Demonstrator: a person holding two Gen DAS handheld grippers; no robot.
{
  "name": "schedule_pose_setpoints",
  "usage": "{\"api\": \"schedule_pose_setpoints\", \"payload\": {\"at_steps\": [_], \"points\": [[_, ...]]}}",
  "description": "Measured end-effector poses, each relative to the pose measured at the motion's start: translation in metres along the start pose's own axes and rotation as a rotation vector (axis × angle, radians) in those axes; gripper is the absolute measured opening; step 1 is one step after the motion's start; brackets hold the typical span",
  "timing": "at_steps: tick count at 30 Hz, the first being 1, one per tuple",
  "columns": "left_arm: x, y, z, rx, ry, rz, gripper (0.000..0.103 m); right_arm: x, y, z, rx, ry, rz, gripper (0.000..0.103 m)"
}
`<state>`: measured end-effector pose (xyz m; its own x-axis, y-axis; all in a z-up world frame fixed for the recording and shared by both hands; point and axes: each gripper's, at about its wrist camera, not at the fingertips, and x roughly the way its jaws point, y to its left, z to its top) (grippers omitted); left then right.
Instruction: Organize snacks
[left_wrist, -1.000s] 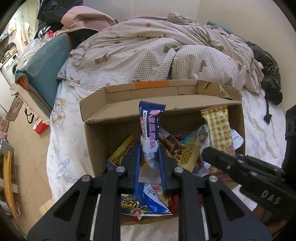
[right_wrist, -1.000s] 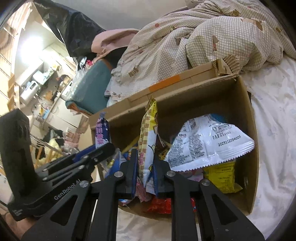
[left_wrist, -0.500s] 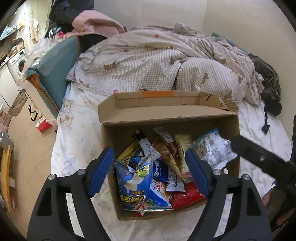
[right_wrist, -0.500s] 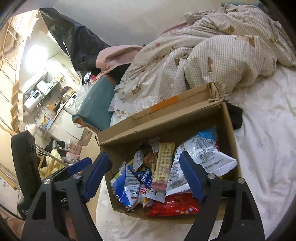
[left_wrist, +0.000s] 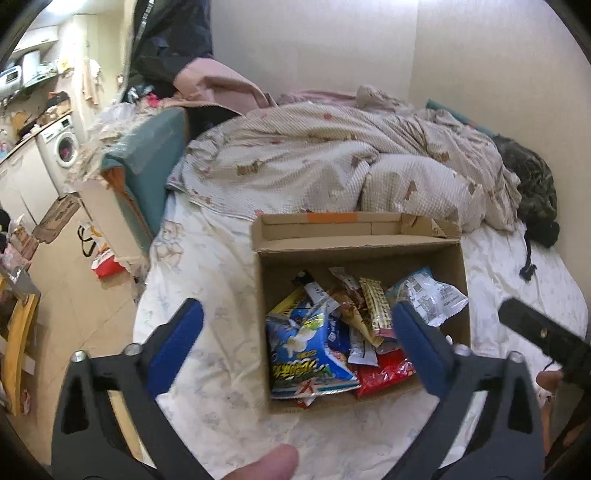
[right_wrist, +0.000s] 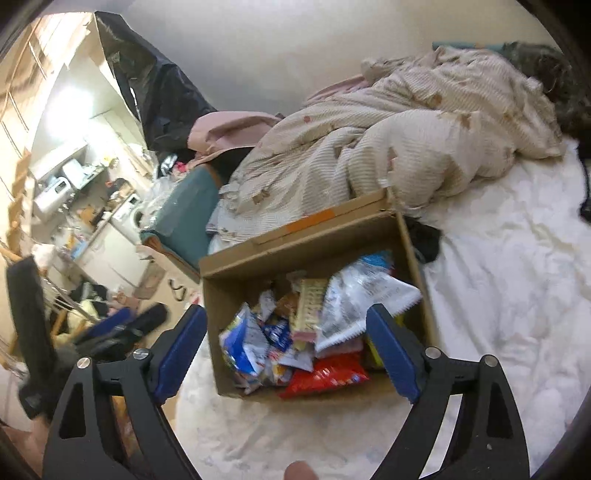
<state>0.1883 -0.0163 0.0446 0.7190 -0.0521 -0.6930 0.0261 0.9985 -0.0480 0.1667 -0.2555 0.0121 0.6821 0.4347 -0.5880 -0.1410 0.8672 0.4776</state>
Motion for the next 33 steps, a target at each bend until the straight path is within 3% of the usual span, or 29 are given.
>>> {"api": "schedule_pose_setpoints", "payload": {"at_steps": [4,8,14,25,28,33], "points": [[-0.022,0.009,-0.016,0.004,-0.037,0.012,0.102,-0.019,0.006,-0.019,-0.020,-0.004,-0.055,0.091],[-0.041,0.018,-0.035,-0.010,-0.066,0.020,0.103,-0.042,0.013,-0.037,-0.051,-0.043,-0.116,0.102],[-0.067,0.026,-0.068,-0.003,-0.121,0.046,0.103,-0.060,0.019,-0.064,-0.072,-0.085,-0.185,0.103],[-0.078,0.046,-0.114,-0.083,-0.085,0.052,0.103,-0.066,0.042,-0.103,-0.208,-0.161,-0.302,0.103],[-0.073,0.044,-0.115,-0.055,-0.109,0.098,0.103,-0.061,0.044,-0.103,-0.212,-0.167,-0.304,0.103],[-0.064,0.039,-0.118,-0.043,-0.085,0.065,0.103,-0.053,0.043,-0.102,-0.211,-0.154,-0.316,0.103]]}}
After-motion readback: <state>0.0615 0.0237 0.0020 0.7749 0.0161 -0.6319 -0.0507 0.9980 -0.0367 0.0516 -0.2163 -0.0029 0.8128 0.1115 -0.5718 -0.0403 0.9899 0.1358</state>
